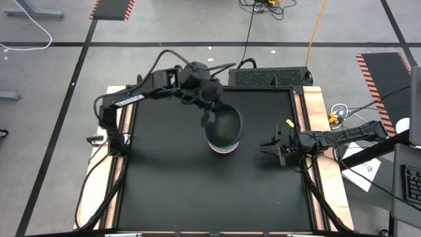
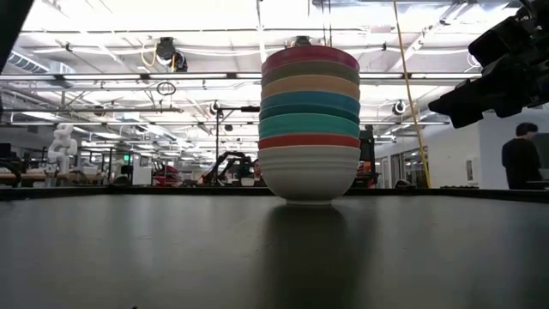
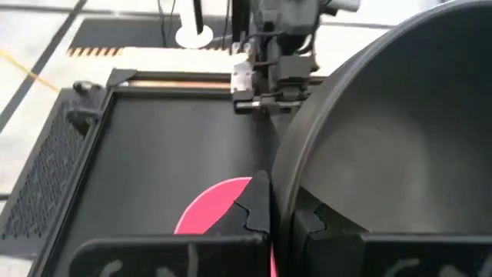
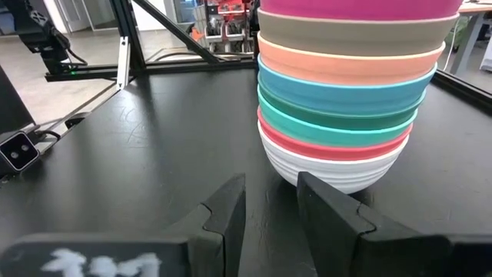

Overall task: Nest bowls inside each other
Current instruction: Stack the black bowl on top of pink bowl

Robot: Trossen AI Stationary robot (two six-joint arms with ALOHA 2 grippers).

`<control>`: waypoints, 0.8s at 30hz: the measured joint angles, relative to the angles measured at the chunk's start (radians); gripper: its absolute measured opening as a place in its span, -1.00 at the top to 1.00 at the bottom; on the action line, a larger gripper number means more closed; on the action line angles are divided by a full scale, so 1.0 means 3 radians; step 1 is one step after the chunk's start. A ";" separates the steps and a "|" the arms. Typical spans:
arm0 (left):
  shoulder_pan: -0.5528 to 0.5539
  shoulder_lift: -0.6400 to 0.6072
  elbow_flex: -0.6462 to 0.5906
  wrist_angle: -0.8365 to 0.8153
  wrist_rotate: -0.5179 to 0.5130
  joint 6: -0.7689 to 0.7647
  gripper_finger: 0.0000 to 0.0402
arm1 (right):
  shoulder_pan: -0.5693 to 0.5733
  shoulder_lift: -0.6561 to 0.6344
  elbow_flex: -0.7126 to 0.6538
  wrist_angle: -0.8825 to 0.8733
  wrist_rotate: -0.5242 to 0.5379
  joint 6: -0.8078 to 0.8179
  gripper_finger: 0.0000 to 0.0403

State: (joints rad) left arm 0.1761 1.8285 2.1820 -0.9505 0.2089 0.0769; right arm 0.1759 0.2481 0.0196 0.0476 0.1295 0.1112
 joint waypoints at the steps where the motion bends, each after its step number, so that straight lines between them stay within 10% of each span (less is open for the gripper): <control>1: 0.0025 0.0066 0.0111 -0.0077 -0.0001 0.0001 0.98 | -0.0001 0.0000 0.0000 -0.0006 0.0000 0.0000 0.45; 24: 0.0340 0.0435 0.0561 -0.0733 -0.0261 0.0112 0.98 | 0.0000 0.0011 0.0001 -0.0023 -0.0001 0.0024 0.45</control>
State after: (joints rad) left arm 0.2781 1.9589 2.3505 -1.1703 0.1307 0.1106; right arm 0.1758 0.2516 0.0198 0.0406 0.1291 0.1184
